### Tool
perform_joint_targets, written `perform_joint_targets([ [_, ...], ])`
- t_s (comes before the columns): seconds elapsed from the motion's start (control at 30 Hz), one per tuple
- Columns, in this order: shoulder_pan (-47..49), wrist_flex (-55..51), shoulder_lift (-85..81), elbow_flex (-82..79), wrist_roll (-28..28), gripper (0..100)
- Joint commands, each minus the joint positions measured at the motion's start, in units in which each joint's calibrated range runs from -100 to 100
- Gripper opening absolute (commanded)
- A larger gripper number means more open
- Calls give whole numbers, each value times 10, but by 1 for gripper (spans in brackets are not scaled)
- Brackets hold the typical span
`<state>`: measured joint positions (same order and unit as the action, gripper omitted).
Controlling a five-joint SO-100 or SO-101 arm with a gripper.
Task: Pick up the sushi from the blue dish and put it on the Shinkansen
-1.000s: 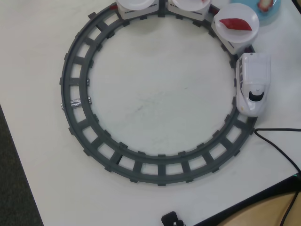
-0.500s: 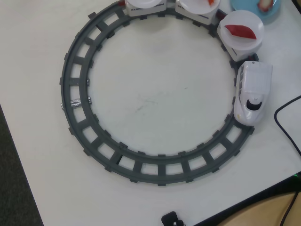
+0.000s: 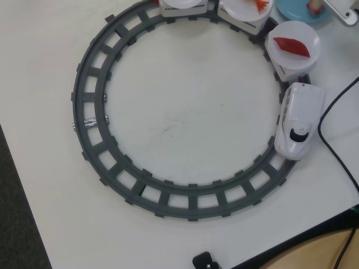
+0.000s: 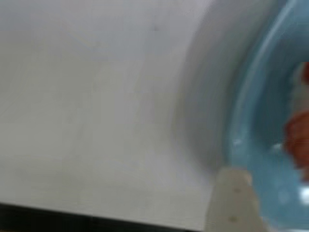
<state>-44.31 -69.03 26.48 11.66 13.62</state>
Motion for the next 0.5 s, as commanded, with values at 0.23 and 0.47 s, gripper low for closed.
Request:
perform_joint_targets([
  [0.23, 32, 0, 43, 76, -3, 31],
  [0.47, 30, 1, 75, 72, 2, 25],
])
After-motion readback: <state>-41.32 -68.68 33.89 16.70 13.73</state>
